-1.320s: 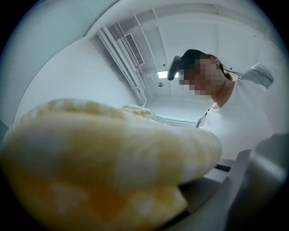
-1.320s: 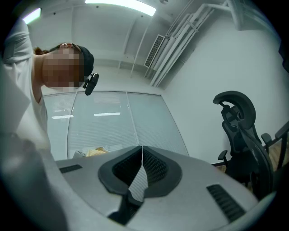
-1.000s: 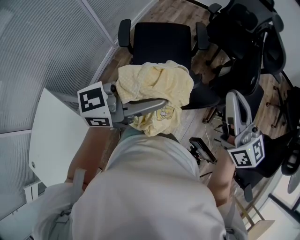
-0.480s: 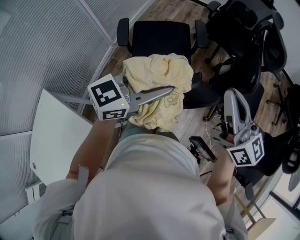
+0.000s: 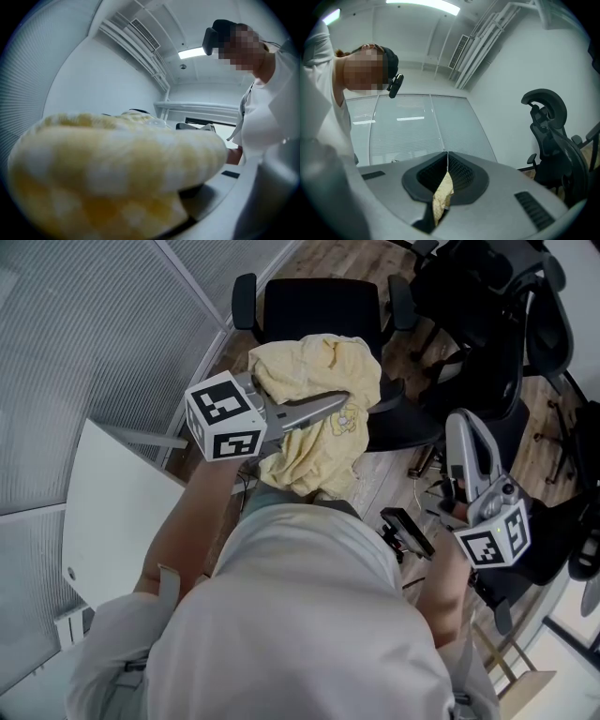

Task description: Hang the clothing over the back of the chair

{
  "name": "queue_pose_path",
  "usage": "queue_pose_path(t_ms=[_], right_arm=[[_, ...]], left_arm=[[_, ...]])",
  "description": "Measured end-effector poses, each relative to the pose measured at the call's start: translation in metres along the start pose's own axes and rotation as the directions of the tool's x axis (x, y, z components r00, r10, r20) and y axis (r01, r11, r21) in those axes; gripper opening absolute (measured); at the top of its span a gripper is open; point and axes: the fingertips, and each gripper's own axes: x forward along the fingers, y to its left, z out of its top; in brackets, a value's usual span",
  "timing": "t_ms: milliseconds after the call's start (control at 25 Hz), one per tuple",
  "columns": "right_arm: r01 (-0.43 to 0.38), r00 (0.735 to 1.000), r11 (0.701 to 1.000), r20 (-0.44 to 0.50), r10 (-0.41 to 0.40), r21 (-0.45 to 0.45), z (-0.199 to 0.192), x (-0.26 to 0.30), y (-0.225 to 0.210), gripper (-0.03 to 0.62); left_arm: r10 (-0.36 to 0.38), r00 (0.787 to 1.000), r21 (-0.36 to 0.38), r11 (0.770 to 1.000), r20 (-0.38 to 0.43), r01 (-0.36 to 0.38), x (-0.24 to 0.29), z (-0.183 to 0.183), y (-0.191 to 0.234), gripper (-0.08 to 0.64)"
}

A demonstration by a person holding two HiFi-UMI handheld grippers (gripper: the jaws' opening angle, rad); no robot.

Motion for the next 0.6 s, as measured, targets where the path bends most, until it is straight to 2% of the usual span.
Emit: queue_pose_path(t_ms=[360,600], right_arm=[[-0.003,1.000,1.000,-0.006,0.003,-0.005,-0.001,-0.004,0.006,0.021],[-0.007,1.000,1.000,-0.008,0.007,-0.004,0.000,-0.001,0.005,0.021]], left_arm=[[0.054,0.997,-0.062,0.996,-0.061,-0.058,0.004,-0.005,0.008,0.126],[0.092,0.986,-0.080,0.991,-0.140,-0.104,0.014,-0.007,0.015,0.135]])
